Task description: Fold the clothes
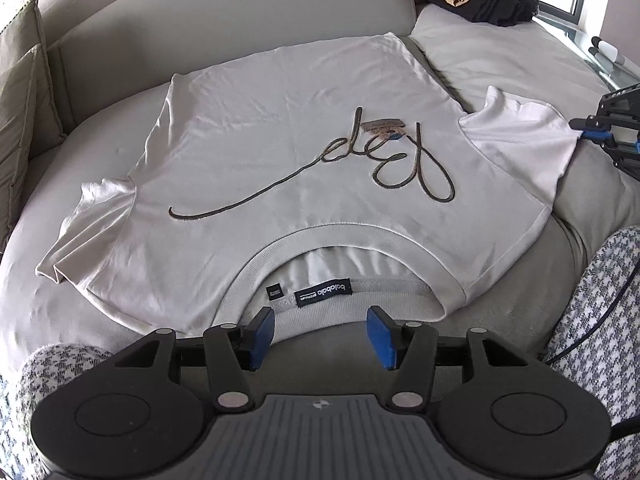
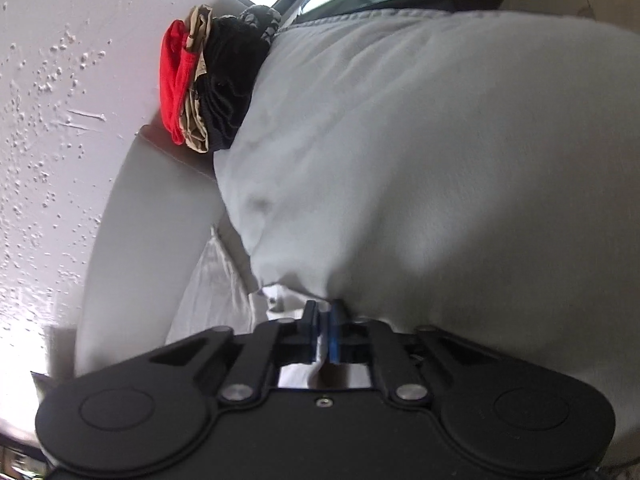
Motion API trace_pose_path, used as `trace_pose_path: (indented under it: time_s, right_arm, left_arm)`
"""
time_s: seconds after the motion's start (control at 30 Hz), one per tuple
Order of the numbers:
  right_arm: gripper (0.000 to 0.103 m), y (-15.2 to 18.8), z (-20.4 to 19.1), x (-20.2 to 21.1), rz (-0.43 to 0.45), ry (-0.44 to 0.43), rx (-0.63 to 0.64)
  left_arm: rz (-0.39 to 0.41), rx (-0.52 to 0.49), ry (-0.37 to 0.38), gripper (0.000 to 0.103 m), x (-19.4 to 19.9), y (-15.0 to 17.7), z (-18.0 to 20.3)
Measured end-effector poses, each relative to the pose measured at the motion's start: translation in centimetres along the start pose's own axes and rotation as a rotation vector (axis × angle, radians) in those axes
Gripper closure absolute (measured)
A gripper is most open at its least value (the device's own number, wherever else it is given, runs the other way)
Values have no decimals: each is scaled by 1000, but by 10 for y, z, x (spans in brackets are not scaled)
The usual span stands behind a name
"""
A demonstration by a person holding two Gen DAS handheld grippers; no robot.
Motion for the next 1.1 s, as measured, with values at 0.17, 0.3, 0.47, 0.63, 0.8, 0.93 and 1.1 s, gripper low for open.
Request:
trace_pose_path:
  time_s: [0.17,0.3,0.47,0.63,0.8,0.93,1.1]
  right_arm:
    - [101,11,-19,8,60,16,123]
    - [101,45,-62,18,86,-25,351]
    - [101,130,-112,18,43,-67,768]
    - [100,210,-108,0,-61,-18,1100]
    - [90,229,-78,-1,-218,42,1094]
    - [89,189,-81,9,-154,75,926]
    - [89,140,-61,-29,-141,309,798]
  left_arm:
    - [9,42,10,51,2,9,-11]
    - [27,69,17,51,5,14,-19]
    - [44,115,32,51,7,21,-31]
    - [43,150,39,51,6,29,-40]
    - [33,161,44,51,4,35,-43]
    - [29,169,47,51,2,32,-42]
    - [31,134,59,51,4,30,-29]
Point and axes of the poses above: each gripper's, at about its wrist camera, not at the fingertips, and x roughly against the way its jaws point, z to its right, y to its underside, the point moved 7 cm from there along -x, roughly the way its jaws point, and after that the axes turned 12 degrees about -x, right-handed, at the moved point
